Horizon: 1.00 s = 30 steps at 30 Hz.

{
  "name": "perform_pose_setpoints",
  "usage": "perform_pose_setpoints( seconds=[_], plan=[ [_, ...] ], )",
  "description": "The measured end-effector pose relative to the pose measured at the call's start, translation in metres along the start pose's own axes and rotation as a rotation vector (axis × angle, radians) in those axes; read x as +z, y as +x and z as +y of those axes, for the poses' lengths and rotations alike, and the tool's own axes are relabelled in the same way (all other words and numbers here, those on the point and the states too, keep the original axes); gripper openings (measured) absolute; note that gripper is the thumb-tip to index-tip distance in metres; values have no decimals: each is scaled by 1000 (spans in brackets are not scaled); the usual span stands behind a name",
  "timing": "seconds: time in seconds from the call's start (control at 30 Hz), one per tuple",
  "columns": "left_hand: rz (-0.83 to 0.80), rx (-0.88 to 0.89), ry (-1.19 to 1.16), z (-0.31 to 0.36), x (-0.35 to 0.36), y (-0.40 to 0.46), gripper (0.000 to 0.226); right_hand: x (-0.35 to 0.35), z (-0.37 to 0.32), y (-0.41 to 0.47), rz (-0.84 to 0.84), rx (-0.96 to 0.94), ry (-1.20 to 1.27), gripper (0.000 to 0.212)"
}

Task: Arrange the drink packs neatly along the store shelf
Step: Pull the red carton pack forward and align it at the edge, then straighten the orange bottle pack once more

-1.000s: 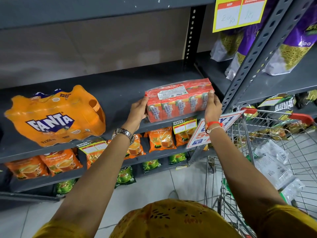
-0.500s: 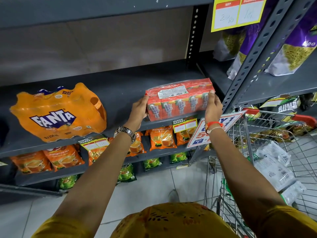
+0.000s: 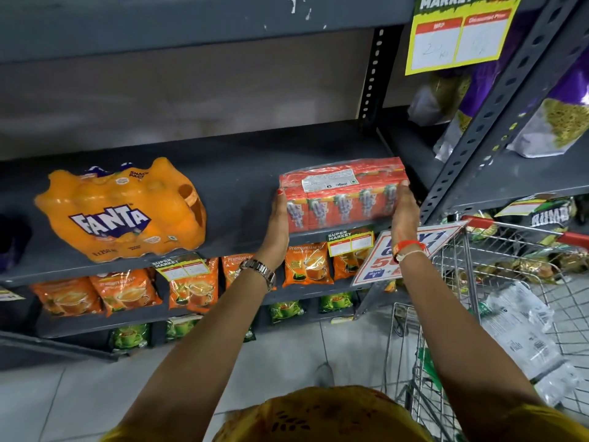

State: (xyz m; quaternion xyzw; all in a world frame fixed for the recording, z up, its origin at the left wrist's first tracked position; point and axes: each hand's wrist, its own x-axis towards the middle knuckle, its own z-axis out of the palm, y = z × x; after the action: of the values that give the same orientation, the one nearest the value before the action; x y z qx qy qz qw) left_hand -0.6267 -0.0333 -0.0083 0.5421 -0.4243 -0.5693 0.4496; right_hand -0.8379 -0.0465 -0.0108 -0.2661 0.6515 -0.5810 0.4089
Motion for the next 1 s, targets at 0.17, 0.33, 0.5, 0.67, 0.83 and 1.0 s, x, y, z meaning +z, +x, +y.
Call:
perform_pose_setpoints(
  seconds=[0.17,0.33,0.5,0.67,0.83,1.0],
  plan=[
    [-47,28,3,-1,-4,1,57,3,1,3,21,-42,2,52],
    [-4,26,-44,-1,-6,6,57,6,4,3,30,-27,-40,57],
    [-28,53,-41,-4,-12,9,57,9,5,3,-5,-42,-50,58],
    [-10,27,-60,-5,-10,5,57,-1,19,-2,-25,55,-41,58],
    [182,59,-143,-4,-21,-32,52,31,23,-52,315,-230,121,40],
    [609,231,-235,-54,-110,-78,21,85,52,-143,49,-179,-35,15]
  ],
)
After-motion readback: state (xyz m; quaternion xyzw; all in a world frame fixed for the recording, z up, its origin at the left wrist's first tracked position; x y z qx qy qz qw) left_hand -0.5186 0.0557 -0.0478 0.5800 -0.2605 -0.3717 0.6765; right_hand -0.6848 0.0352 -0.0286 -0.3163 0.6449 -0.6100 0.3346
